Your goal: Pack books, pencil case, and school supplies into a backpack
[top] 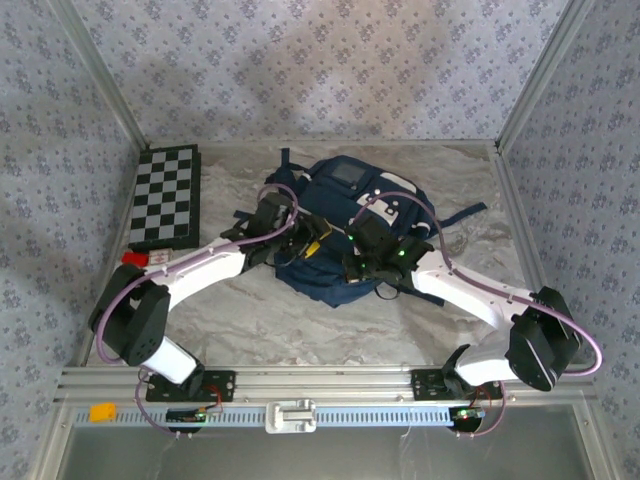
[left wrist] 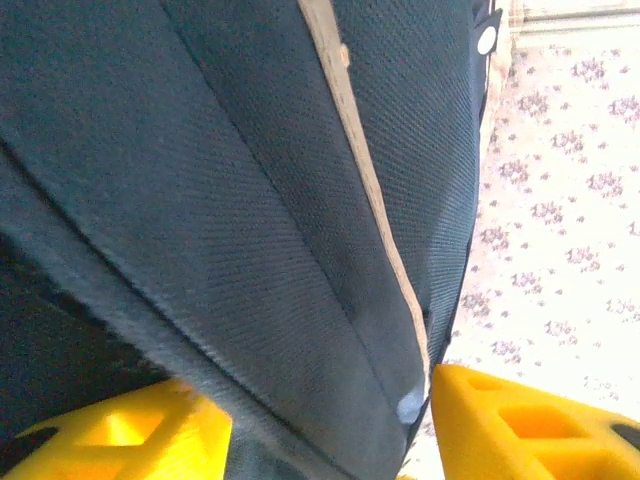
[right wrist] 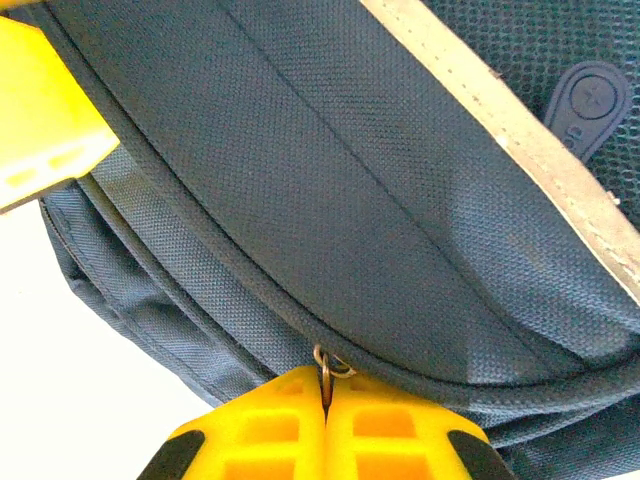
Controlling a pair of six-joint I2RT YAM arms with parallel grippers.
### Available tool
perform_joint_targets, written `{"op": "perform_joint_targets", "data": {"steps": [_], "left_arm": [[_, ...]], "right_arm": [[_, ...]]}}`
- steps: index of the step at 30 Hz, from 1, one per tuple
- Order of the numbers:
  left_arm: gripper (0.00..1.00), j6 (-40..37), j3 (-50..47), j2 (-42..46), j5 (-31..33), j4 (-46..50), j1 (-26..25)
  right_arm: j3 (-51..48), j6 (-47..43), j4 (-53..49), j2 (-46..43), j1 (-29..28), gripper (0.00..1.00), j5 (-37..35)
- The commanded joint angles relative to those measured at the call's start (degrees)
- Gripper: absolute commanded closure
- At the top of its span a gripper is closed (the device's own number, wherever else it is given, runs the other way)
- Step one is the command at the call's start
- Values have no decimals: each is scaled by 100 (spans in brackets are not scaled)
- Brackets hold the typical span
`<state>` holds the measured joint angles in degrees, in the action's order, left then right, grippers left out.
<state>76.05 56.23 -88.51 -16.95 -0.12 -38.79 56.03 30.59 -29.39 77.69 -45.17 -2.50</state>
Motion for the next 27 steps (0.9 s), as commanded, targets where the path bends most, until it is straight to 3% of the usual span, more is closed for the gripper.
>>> {"op": "perform_joint_targets", "data": {"steps": [1,3,6,8,12,16,20,21,24,27], "left_arm": [[62,311,321,-303,457,-51,14],[79,215,323,-334,631,89,37],[94,-115,330,-276,784,352,123],[100,-349,310,-268,558,341,275],[100,-1023,479,-363,-7,523,692],[100,-1808,824,-438,-147,1092,892],[100,-2009,968,-459,-269,1206,908],[97,-2072,995,-444,-335,1220,908],[75,-2396,1077,-334,-302,1534,909],[43,-2799,994,-60,-128,1845,947]], "right_arm": [[31,82,-92,-25,-42,100,-281],[1,138,-260,-107,-28,100,-447],[-143,107,-475,-255,78,100,-467],[-246,34,-677,-368,241,100,-452],[-458,-175,-907,-584,673,100,-497],[-368,-434,-1015,-489,1071,100,-762],[-100,-480,-924,-329,1270,100,-850],[-69,-562,-782,-348,1235,98,-667],[-36,-638,-533,-487,1185,74,-345],[-5,-616,-533,-769,1294,58,-454]]}}
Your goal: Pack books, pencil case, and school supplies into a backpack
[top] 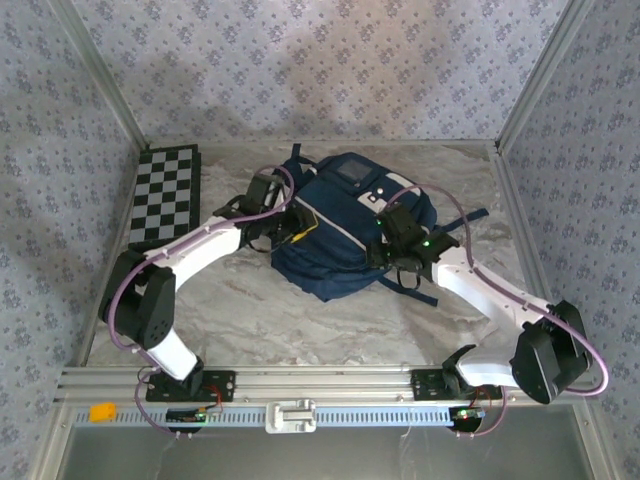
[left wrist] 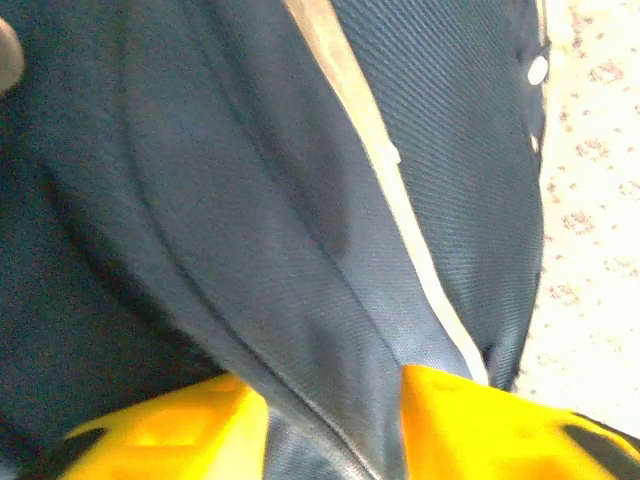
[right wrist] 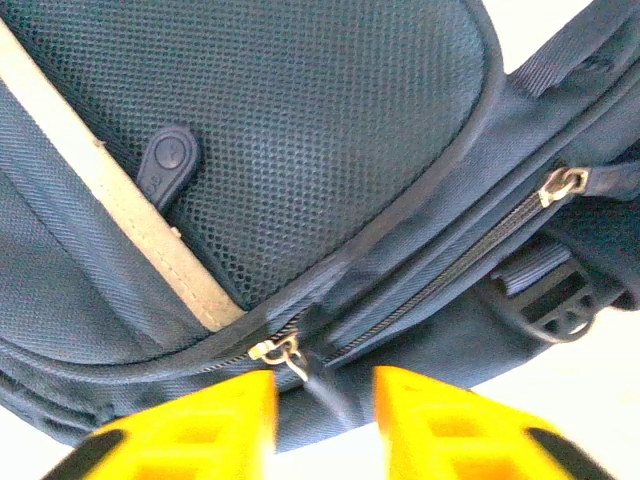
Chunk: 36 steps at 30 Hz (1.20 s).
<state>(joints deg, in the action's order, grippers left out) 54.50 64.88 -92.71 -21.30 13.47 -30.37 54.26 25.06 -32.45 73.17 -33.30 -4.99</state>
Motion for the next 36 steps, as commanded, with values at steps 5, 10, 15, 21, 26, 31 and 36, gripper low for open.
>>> {"op": "perform_joint_targets", "data": {"steps": [5,10,15,21,26,31,36], "left_arm": [[2,-1504,-163,1253,1248,1236,421],[0,-2222,-899,2150,3735,1151,1165],[0,-3303,-1857,2059,5509,-375,1798],[0,-4685,-2915,1363,5383,-3224,2204],[0,-5394,-3008,746,5080,-4007,2255],[0,-5271,-4047,753,3686,-5710,2730],[0,-5296,-4142,525,3031,-5912,2895]], "right_arm": [[-277,25,113,-1068,456,15,-1695],[-1347,-64,1394,-1633,1722,0,-2670],[-2444,-943,3767,-1261,2894,0,-2319],[-3041,-1816,6140,14,3490,0,-1348],[-3146,-2127,7050,527,3848,0,-52],[-3422,-2704,8199,1274,3597,0,760],[-3221,-2594,8020,1431,3548,0,296]]}}
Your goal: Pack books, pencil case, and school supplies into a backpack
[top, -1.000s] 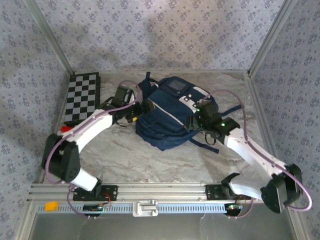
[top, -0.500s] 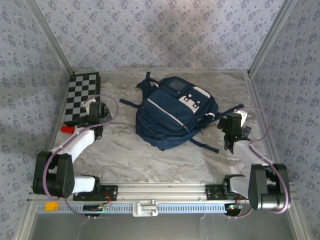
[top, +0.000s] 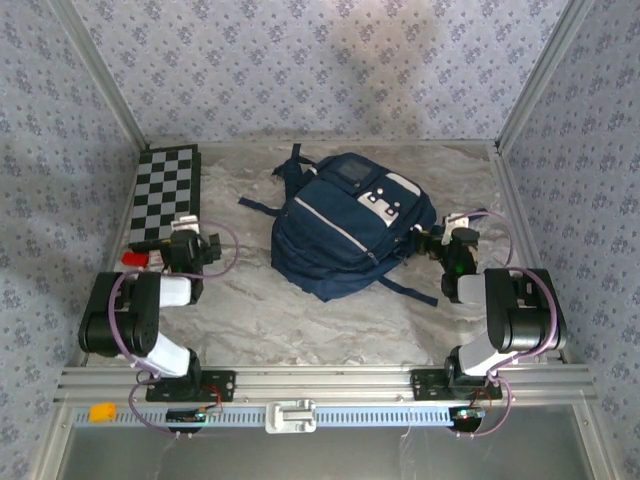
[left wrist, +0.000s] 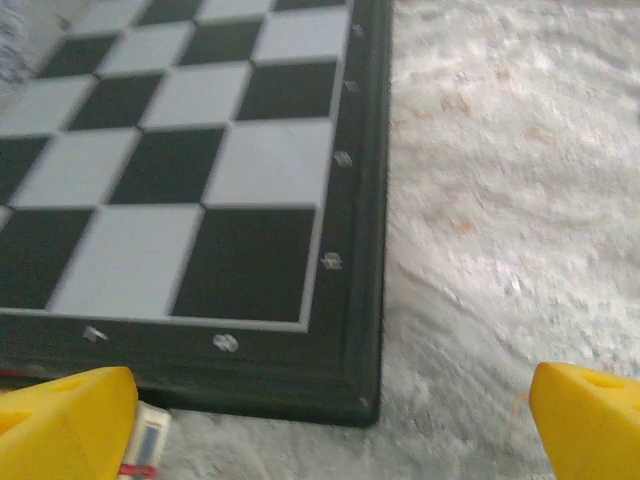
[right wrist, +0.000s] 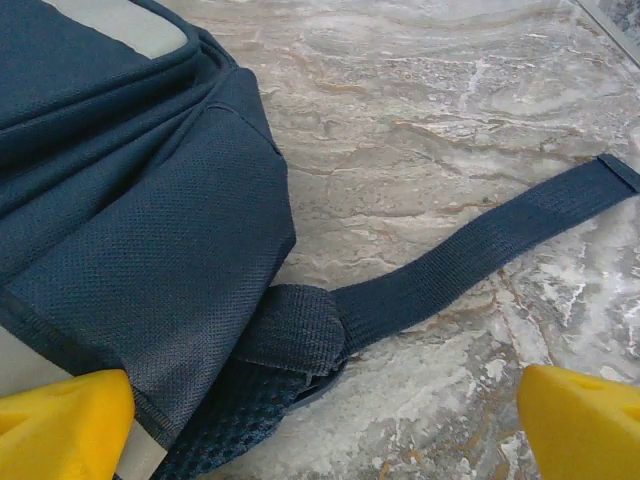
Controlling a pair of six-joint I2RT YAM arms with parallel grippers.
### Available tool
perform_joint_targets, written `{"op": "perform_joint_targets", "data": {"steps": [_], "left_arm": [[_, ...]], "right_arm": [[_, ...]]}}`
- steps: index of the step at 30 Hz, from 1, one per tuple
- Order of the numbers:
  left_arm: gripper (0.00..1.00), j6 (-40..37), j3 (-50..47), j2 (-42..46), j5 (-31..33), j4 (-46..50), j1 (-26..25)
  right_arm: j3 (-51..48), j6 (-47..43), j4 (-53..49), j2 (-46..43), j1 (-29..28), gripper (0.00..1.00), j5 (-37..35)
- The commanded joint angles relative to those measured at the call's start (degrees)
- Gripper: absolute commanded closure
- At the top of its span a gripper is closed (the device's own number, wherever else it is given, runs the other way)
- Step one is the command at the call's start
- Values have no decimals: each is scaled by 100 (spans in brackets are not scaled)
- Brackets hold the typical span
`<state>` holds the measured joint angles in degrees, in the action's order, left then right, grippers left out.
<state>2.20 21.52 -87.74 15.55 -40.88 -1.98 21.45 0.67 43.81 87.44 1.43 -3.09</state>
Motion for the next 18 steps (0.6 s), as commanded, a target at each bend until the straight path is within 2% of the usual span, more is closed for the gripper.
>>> {"op": "perform_joint_targets", "data": {"steps": [1,18], "left_arm": [[0,24,195,-55,-871,-707,221],[0,35,175,-8,-870,-631,242]], "right_arm": [[91,-198,285,-21,9,0,-25],[78,-209,302,-16,23,0,34]]}}
